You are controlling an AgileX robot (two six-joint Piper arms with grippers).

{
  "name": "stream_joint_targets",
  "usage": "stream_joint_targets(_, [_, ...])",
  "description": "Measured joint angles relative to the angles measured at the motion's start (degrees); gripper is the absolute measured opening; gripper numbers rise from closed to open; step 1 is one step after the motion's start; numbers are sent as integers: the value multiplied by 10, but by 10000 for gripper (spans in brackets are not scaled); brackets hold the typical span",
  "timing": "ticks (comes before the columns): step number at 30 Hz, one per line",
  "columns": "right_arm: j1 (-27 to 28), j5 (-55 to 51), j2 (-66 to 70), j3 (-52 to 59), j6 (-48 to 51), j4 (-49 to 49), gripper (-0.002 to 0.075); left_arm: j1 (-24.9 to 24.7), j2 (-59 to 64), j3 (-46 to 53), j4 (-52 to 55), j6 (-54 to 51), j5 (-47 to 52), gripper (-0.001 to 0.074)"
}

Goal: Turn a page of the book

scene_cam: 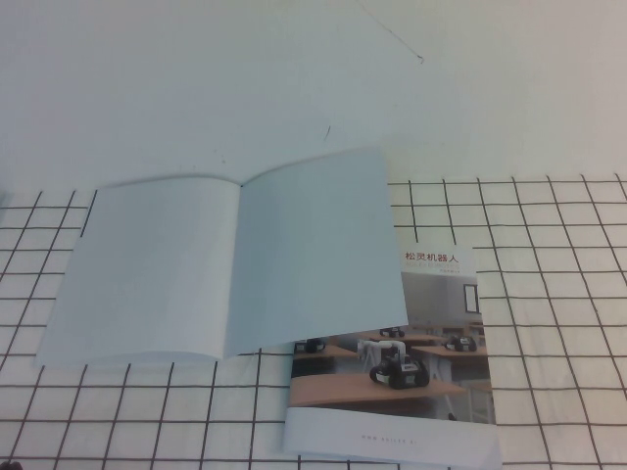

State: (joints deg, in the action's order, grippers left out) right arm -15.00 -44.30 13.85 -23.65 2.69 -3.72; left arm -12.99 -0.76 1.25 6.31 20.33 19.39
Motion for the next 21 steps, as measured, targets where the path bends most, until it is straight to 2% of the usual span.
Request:
stream_joint_targets(8, [90, 1, -103, 1, 7, 2, 10, 0, 0, 0, 0, 0, 0, -3])
stream_joint_targets(14, [166, 22, -147, 4, 39, 66, 9, 0, 0, 0, 0, 0, 0, -3])
stream_joint_targets(18, [210, 59, -147, 34, 41, 91, 9, 0, 0, 0, 0, 0, 0, -3])
stream_joint_targets(21, [222, 107, -147, 81, 41, 80, 9, 0, 0, 0, 0, 0, 0, -3])
